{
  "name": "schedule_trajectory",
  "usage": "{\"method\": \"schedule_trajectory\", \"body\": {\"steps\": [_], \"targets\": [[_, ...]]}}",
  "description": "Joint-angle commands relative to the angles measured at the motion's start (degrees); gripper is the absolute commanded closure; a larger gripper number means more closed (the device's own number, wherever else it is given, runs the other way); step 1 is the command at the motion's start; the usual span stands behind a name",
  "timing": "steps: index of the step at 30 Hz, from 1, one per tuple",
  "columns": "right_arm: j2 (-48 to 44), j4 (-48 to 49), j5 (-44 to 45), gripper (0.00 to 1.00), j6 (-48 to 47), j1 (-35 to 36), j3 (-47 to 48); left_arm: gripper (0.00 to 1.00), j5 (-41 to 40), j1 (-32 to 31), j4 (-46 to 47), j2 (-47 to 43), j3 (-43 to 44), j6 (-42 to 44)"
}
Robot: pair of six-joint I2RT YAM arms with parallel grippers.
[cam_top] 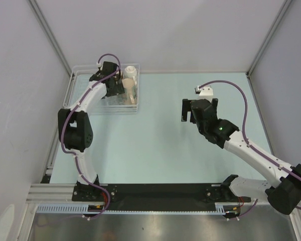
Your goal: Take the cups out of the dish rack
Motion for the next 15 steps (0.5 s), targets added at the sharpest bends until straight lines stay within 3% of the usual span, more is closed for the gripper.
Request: {"method": "schedule_trajectory", "body": {"steps": [1, 15], "targets": [[0.31, 1.74, -0.27, 0.0, 0.01, -0.46, 0.63, 0.09, -1.04, 0.17, -0.05, 1.68, 1.12, -0.18], [1.02, 2.36, -1.24, 0.0, 1.59, -0.9, -0.25, 0.07, -2.72, 0.26, -2.16, 0.88, 2.18, -0.09]]}}
